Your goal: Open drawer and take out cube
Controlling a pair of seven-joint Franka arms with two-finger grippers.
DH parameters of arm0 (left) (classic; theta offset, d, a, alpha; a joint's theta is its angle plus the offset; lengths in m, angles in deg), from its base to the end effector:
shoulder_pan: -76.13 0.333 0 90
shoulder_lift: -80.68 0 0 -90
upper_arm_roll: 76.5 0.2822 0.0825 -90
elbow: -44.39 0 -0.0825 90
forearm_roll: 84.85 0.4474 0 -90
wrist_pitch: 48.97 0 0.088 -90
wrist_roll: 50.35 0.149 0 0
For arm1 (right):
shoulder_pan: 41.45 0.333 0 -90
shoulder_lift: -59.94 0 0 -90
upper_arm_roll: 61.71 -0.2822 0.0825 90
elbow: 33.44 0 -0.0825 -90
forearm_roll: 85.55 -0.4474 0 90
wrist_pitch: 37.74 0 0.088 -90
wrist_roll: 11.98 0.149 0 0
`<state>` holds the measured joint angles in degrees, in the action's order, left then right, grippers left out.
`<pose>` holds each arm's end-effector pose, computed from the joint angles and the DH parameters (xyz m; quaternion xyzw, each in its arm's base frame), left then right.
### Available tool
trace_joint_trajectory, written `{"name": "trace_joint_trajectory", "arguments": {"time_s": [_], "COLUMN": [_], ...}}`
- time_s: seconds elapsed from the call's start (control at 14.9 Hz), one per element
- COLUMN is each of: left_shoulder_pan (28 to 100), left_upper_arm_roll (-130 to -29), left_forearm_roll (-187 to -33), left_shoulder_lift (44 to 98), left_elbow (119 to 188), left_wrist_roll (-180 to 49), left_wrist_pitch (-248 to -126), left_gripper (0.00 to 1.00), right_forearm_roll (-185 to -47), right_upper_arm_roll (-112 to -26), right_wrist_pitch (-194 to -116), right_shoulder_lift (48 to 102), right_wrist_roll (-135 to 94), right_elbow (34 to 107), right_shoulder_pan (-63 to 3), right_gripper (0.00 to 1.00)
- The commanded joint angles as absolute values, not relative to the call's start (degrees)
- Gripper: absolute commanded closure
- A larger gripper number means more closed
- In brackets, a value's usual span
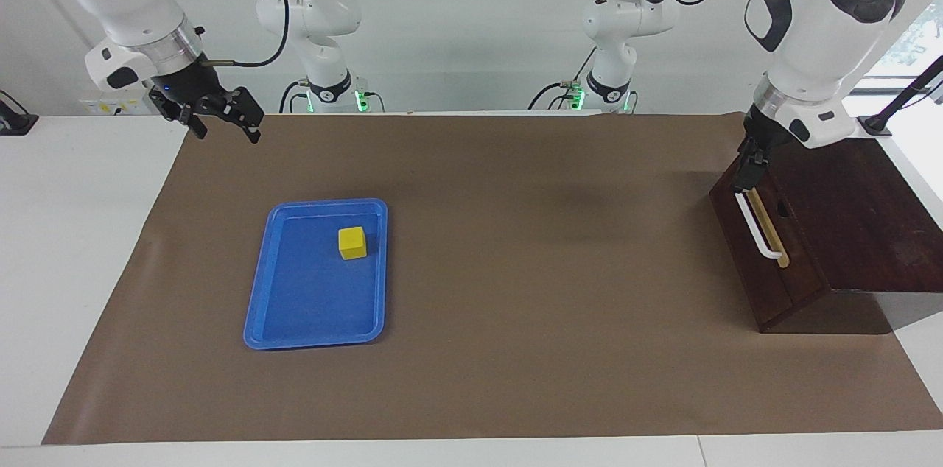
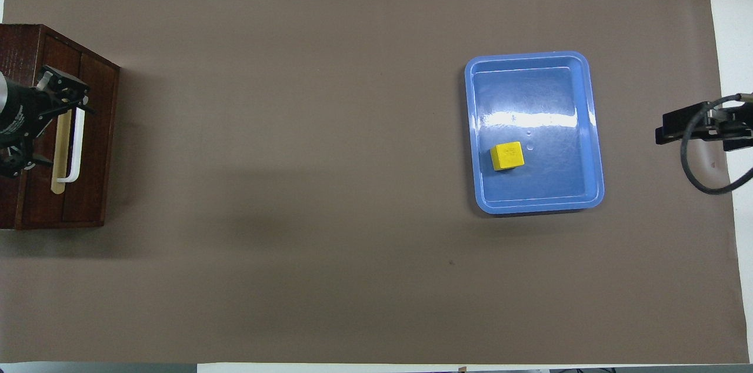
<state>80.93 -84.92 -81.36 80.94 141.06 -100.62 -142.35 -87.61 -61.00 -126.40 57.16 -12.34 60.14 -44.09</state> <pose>0.6144 -0.0302 0.4944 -0.9185 -0.3932 0.0097 0.0393 0.5989 -0.0297 0.5430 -0.9993 0.0260 0.0181 0.0189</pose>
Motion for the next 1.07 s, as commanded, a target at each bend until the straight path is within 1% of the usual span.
{"name": "trace_joint_trajectory", "arguments": {"time_s": [0.0,0.13,0.4,0.8,1.0], "left_shoulder_pan": [81.05,78.69,77.80,75.60,75.51], "left_upper_arm_roll": [-84.06,-83.97,-83.18,-82.48,-82.21], "left_forearm_roll": [-85.46,-85.56,-85.82,-85.20,-85.38], "left_shoulder_lift": [81.30,81.38,81.03,80.77,81.56], "left_elbow": [138.26,138.61,137.90,136.15,136.76], "left_wrist_roll": [-84.75,-79.03,-65.13,-59.49,-58.71], "left_wrist_pitch": [-137.83,-137.31,-134.05,-131.85,-131.94], "left_gripper": [0.00,0.00,0.00,0.00,0.00], "right_forearm_roll": [-85.99,-84.41,-84.58,-84.58,-84.58], "right_upper_arm_roll": [-62.07,-62.41,-63.03,-63.03,-63.03], "right_wrist_pitch": [-125.72,-126.68,-127.74,-127.65,-127.57], "right_shoulder_lift": [55.90,55.90,56.51,56.69,56.69], "right_wrist_roll": [-24.08,-25.35,-19.65,-19.01,-18.93], "right_elbow": [60.26,59.64,60.34,61.22,61.22], "right_shoulder_pan": [-46.63,-46.72,-46.72,-47.25,-47.25], "right_gripper": [0.00,0.00,0.00,0.00,0.00]}}
